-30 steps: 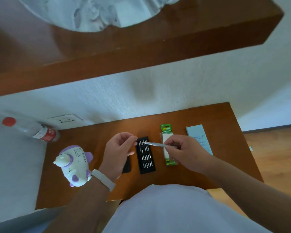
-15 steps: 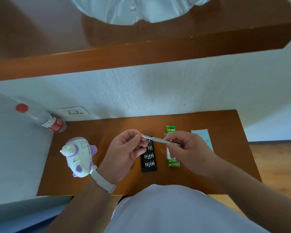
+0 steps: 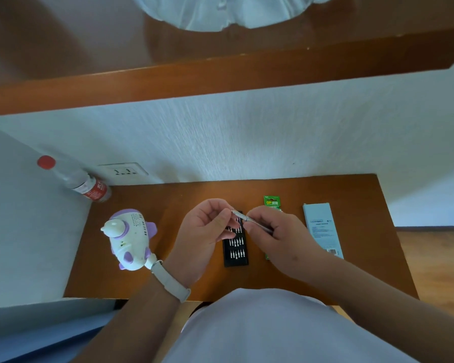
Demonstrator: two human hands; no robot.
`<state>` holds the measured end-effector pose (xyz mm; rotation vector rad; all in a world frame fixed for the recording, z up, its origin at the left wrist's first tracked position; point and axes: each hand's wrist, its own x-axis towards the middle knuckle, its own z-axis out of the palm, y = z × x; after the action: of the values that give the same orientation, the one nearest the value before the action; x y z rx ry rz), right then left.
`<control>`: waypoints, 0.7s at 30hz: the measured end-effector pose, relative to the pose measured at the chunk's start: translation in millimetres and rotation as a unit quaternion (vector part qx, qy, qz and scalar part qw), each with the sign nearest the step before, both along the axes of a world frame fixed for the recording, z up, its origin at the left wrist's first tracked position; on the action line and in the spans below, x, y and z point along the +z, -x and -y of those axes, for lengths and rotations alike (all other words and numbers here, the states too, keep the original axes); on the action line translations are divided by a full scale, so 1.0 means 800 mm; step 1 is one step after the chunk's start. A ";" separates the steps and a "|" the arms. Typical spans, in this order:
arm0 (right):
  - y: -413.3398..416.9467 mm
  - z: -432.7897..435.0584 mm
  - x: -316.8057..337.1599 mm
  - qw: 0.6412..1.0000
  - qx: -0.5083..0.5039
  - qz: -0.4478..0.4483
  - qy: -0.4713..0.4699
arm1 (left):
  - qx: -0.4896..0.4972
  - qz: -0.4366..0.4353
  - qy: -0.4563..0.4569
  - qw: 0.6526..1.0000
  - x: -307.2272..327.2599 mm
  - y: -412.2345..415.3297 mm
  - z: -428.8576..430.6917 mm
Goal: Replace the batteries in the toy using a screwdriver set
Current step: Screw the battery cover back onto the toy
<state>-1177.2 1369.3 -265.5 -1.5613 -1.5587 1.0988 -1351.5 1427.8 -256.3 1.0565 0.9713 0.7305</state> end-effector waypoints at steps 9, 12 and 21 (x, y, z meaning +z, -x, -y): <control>0.053 -0.025 0.006 0.998 0.011 -0.060 -0.009 | 0.028 -0.033 -0.030 0.999 0.009 0.041 -0.005; 0.080 -0.036 0.009 0.998 0.013 -0.067 -0.013 | 0.060 -0.058 -0.034 0.996 0.009 0.067 -0.007; 0.151 -0.063 0.007 0.995 -0.003 -0.095 0.025 | 0.123 -0.210 -0.113 0.963 0.000 0.190 -0.024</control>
<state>-1297.8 1419.7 -260.3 -1.4466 -1.4082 1.2537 -1503.7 1447.2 -256.0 1.3390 1.4270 0.8524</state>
